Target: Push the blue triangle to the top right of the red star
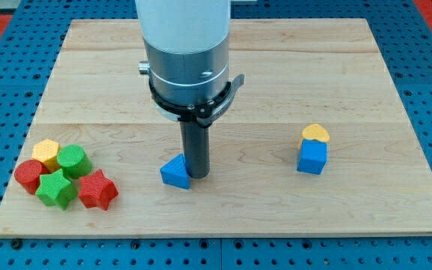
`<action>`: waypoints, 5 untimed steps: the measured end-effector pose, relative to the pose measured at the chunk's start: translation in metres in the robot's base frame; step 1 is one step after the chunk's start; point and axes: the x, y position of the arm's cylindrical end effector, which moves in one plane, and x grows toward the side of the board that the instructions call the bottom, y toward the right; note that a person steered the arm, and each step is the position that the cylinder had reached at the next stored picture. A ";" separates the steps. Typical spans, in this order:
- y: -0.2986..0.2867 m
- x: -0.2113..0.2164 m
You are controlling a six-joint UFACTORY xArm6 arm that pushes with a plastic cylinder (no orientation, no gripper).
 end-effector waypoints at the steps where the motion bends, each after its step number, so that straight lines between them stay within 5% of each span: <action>1: -0.016 0.009; 5: -0.071 0.013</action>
